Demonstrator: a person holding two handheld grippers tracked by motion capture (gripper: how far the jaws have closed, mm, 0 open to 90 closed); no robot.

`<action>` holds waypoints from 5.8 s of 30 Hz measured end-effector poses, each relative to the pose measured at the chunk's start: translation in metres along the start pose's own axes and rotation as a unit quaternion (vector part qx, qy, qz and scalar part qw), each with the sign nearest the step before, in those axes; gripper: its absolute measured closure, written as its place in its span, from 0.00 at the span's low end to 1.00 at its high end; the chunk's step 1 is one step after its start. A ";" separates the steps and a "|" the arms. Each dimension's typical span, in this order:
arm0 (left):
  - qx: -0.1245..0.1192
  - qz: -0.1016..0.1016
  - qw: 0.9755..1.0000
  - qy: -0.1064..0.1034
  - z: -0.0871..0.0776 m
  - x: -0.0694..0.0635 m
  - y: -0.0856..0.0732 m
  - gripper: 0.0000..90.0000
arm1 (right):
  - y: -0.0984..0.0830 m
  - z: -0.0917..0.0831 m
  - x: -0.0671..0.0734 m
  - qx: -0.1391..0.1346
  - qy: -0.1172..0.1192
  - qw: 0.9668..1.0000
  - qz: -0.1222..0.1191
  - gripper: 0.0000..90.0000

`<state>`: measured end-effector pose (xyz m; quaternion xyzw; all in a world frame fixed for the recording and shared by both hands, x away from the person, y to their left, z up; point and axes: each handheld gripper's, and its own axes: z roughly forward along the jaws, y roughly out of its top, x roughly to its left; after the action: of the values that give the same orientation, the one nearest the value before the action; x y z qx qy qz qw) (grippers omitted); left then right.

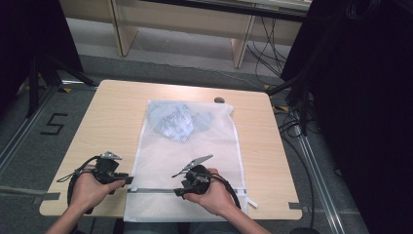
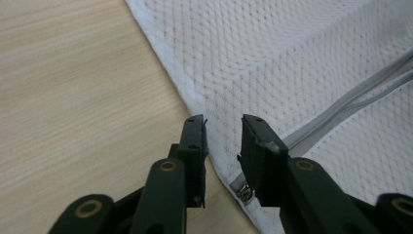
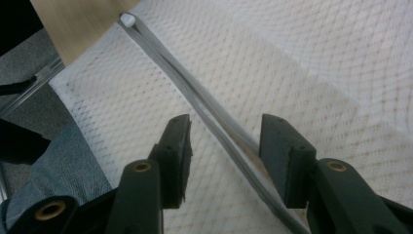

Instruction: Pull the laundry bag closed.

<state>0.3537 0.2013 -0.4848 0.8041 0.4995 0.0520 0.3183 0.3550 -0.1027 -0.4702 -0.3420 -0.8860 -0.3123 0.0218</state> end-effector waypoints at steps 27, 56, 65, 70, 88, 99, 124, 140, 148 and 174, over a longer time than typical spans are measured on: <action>0.058 -0.041 0.997 0.008 0.001 -0.007 0.000 0.96 | 0.047 0.047 0.039 0.016 0.072 0.997 0.017 0.87; 0.089 -0.058 0.994 0.003 0.010 -0.003 0.003 0.96 | 0.074 0.101 0.045 0.048 0.101 0.992 0.066 0.83; 0.090 -0.061 0.994 0.004 0.010 -0.005 0.002 0.96 | 0.078 0.102 0.051 0.058 0.108 0.991 0.063 0.93; 0.084 -0.045 0.995 0.013 0.011 -0.010 0.000 0.98 | 0.077 0.103 0.050 0.060 0.111 0.990 0.065 0.96; 0.078 -0.019 0.997 0.014 0.010 -0.009 -0.001 0.99 | 0.076 0.097 0.049 0.064 0.077 0.993 0.064 0.97; 0.079 -0.029 0.996 0.017 0.011 -0.011 -0.001 0.99 | 0.074 0.090 0.051 0.068 0.066 0.995 0.041 0.97; 0.083 -0.019 0.996 0.016 0.010 -0.010 0.000 0.99 | 0.072 0.076 0.051 0.083 0.035 0.996 0.027 0.97; 0.083 -0.017 0.996 0.016 0.010 -0.009 0.000 0.99 | 0.070 0.068 0.051 0.092 0.028 0.995 0.035 0.97; 0.083 -0.016 0.996 0.016 0.010 -0.009 0.000 0.99 | 0.069 0.066 0.050 0.096 0.027 0.994 0.040 0.97; 0.082 -0.014 0.996 0.017 0.010 -0.009 0.000 0.99 | 0.061 0.056 0.042 0.098 0.019 0.994 0.034 0.97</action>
<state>0.3529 0.1892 -0.4907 0.8191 0.5190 0.0200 0.2438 0.3710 -0.0114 -0.4713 -0.3617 -0.8998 -0.2296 0.0828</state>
